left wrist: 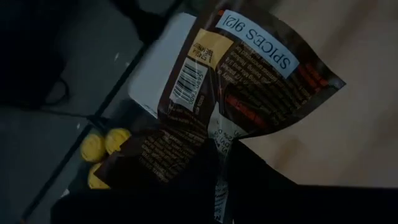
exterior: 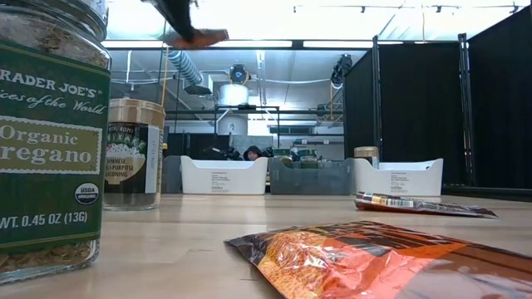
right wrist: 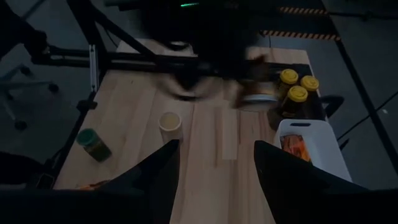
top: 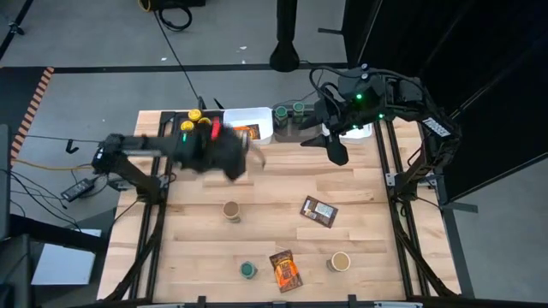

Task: Sort spices by type
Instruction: Put the bottom left orange seasoning pack into the left white bin

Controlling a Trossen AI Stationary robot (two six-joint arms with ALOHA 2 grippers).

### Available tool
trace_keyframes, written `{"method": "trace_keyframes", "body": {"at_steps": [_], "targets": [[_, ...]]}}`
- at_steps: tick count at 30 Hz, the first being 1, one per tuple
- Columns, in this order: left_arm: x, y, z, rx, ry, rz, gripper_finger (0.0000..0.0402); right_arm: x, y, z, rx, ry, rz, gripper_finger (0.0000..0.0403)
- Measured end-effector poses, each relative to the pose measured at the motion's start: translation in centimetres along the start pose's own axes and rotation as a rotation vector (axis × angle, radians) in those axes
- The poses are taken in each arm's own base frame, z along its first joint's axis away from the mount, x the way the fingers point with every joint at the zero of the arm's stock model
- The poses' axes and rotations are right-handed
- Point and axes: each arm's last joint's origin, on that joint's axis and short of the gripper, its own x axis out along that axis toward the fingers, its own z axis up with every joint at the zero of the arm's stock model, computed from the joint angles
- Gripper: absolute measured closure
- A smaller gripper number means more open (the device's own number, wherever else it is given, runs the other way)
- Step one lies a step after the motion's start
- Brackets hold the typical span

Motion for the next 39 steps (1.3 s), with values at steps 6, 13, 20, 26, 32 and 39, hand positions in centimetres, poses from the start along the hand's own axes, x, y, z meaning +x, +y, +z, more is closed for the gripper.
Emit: {"method": "trace_keyframes", "body": {"at_steps": [6, 13, 20, 26, 32, 39], "targets": [[5.4, 5.3, 5.4, -0.051, -0.088, -0.019, 0.0387, 0.0, 0.0, 0.0, 0.022, 0.001, -0.008, 0.0188], [13.1, 11.6, 7.9, -0.129, -0.037, -0.031, 0.0387, 0.0, 0.0, 0.0, 0.054, 0.005, -0.011, 0.0188], [21.3, 13.5, 7.3, -0.034, 0.135, -0.145, 0.0387, 0.0, -0.1, -0.1, 0.054, 0.008, -0.037, 0.0188], [26.6, 12.9, 6.2, 0.022, 0.265, -0.179, 0.0387, 0.0, -0.2, -0.1, 0.074, 0.010, -0.065, 0.0188], [28.3, 11.8, 5.5, 0.080, 0.324, -0.248, 0.0380, 0.0, -0.3, -0.1, 0.094, 0.010, -0.066, 0.0188], [28.4, 11.8, 5.4, 0.098, 0.325, -0.269, 0.0328, 0.0, -0.3, -0.1, 0.098, 0.010, -0.063, 0.0188]]}}
